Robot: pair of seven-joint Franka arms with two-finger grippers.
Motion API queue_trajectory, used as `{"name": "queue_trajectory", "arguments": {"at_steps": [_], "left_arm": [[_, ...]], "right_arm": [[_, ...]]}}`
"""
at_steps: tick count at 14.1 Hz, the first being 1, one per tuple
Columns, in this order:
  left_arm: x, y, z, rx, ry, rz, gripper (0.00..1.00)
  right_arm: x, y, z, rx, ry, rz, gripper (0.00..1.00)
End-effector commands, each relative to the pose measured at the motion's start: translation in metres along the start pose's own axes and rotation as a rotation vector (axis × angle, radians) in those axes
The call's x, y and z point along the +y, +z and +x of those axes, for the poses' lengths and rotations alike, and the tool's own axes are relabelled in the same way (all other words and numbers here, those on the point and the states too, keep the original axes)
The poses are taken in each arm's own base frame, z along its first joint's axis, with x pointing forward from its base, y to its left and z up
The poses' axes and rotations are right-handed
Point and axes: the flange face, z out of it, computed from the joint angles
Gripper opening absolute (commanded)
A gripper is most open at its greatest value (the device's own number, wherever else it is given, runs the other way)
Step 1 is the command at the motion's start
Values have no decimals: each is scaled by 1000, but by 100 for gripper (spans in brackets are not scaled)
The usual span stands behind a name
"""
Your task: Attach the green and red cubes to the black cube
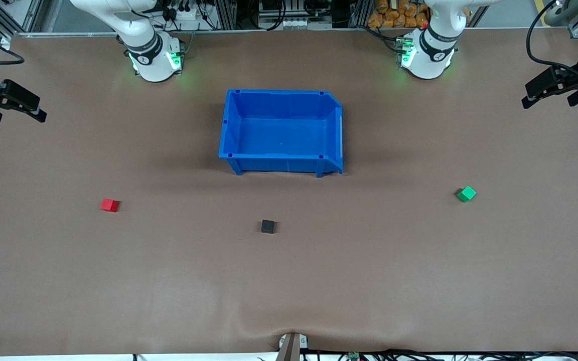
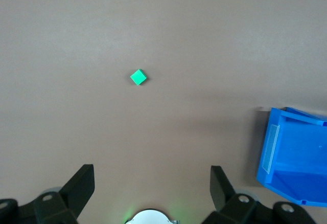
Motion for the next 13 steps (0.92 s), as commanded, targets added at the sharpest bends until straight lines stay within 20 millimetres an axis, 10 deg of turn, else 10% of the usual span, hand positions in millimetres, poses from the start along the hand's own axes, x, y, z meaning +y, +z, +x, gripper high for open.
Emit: {"name": "queue_trajectory", "arguments": {"at_steps": [1, 13], "left_arm": [[3, -4, -1, -16, 16, 21, 100], [2, -1, 2, -22, 13, 21, 100]], "right_arm": [[6, -3, -1, 1, 30, -13, 100], [8, 38, 13, -53, 33, -14, 100]]}}
